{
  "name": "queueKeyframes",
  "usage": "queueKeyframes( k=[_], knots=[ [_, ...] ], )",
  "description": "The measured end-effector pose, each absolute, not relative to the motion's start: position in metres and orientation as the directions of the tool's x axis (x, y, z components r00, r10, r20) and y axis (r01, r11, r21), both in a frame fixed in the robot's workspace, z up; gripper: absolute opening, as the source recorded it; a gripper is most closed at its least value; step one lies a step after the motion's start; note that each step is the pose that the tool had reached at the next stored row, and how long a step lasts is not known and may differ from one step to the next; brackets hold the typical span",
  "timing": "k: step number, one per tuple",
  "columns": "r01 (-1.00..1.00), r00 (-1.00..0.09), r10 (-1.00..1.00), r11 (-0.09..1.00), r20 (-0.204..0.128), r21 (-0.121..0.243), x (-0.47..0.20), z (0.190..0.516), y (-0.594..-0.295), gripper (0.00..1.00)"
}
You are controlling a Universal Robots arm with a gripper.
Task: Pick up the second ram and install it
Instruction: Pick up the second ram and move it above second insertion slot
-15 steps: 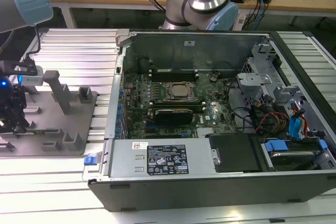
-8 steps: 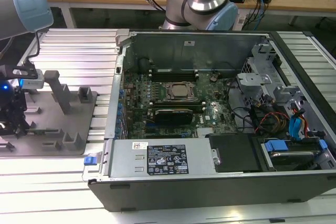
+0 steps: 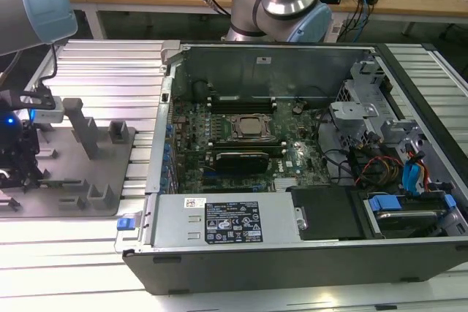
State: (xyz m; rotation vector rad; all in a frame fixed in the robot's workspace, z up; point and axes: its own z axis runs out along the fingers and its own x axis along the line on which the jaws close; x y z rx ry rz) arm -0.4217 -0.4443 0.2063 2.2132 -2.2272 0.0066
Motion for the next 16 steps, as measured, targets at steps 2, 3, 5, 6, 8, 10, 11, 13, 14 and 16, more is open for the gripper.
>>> queueKeyframes(
  k=[2, 3, 5, 6, 8, 10, 11, 13, 14, 16],
  knots=[
    [-1.0, -0.006, -1.0, 0.006, 0.004, -0.002, -0.4214, 0.2064, -0.4443, 0.22],
    [-1.0, -0.006, -1.0, 0.006, 0.004, -0.002, -0.4214, 0.2087, -0.4443, 0.22],
    [-1.0, -0.006, -1.0, 0.006, 0.004, -0.003, -0.4227, 0.209, -0.4443, 0.22],
    [-1.0, -0.006, -1.0, 0.006, 0.004, -0.003, -0.4237, 0.209, -0.4443, 0.22],
    [-1.0, -0.006, -1.0, 0.006, 0.004, -0.003, -0.4237, 0.209, -0.4443, 0.22],
    [-1.0, -0.006, -1.0, 0.006, 0.004, -0.003, -0.4238, 0.209, -0.4443, 0.22],
    [-1.0, -0.006, -1.0, 0.006, 0.004, -0.003, -0.4238, 0.209, -0.4443, 0.2],
    [-1.0, -0.006, -1.0, 0.006, 0.004, -0.003, -0.4239, 0.209, -0.4443, 0.09],
    [-1.0, -0.006, -1.0, 0.006, 0.004, -0.003, -0.4239, 0.209, -0.4443, 0.09],
    [-1.0, -0.006, -1.0, 0.006, 0.004, -0.003, -0.4239, 0.209, -0.4443, 0.09]
  ],
)
